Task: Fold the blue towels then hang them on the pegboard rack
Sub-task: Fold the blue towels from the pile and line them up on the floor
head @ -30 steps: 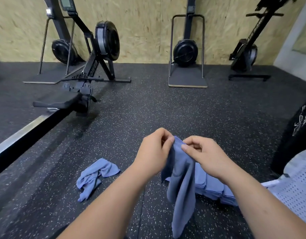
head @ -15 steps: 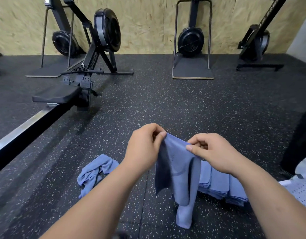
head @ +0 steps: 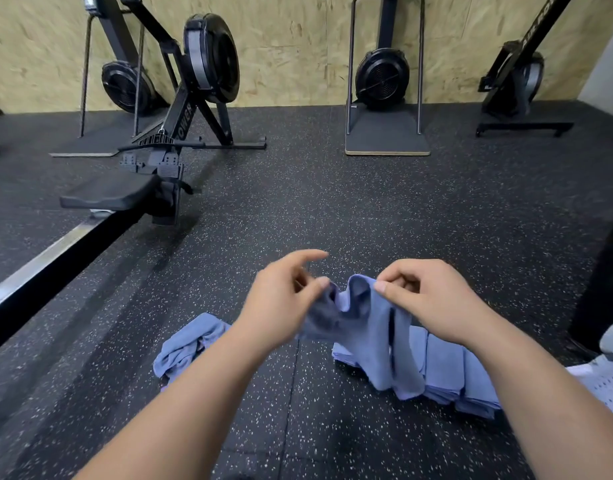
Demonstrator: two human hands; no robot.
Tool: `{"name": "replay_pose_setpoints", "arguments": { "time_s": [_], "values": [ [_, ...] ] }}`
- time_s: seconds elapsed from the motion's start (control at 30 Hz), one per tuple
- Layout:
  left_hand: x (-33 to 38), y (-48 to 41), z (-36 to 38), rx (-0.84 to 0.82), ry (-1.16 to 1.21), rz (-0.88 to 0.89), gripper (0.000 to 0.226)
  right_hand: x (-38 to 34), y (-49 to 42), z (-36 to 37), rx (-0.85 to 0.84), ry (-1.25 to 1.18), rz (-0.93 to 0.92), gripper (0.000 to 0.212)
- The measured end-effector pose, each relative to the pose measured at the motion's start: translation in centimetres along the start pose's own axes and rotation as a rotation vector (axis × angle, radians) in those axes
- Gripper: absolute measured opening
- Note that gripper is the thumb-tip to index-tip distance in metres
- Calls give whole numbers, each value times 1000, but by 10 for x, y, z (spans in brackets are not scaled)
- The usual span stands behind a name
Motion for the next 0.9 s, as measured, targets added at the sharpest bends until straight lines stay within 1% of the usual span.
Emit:
{"name": "replay_pose_setpoints", "arguments": {
  "time_s": [0.03, 0.07, 0.13, 0.2, 0.4, 0.53, 0.63, 0.7, 0.73, 0.8, 0.83, 0.87, 0.9],
  "values": [
    [7, 2, 6, -51, 12, 52, 37, -3, -1, 6, -16, 2, -23, 7],
    [13, 5, 11, -88, 12, 95, 37, -7, -1, 11, -32, 3, -43, 7],
    [19, 8, 19, -119, -28, 143, 23, -13, -1, 18, -61, -12, -69, 6],
    [21, 9, 22, -102, -70, 135, 5, -14, -1, 21, -77, -20, -78, 6],
    [8, -1, 8, 65, -98, -35, 9, -2, -1, 6, -115, -42, 27, 9],
    [-10, -8, -5, 169, -84, -226, 14, 2, 1, -10, -86, -71, 65, 7],
    [-16, -7, -8, 181, -166, -272, 13, 8, 0, -14, -32, 7, 57, 7],
    [-12, -4, -6, 137, -229, -198, 7, 9, -1, -11, -12, 45, 33, 7],
    [-8, -2, -3, 88, -234, -129, 18, 8, -2, -7, -13, 55, 16, 8],
    [2, 3, 6, -45, -162, 18, 40, 2, -2, 4, -42, 59, -22, 8],
    [7, 6, 10, -92, -135, 78, 44, -1, -2, 10, -67, 52, -41, 8],
    [12, 8, 13, -115, -135, 123, 43, -5, -2, 15, -92, 42, -56, 8],
    [15, 10, 16, -121, -154, 151, 36, -7, -2, 20, -112, 29, -70, 8]
  ]
}}
Point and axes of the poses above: each hand's wrist, its own y-axis away from the middle knuckle, its own z-axis out of the palm, x = y × z, the point moved 1 cm from there along -y, towards the middle knuckle, and after that the axes turned 15 degrees about -y, right-handed, at the moved point
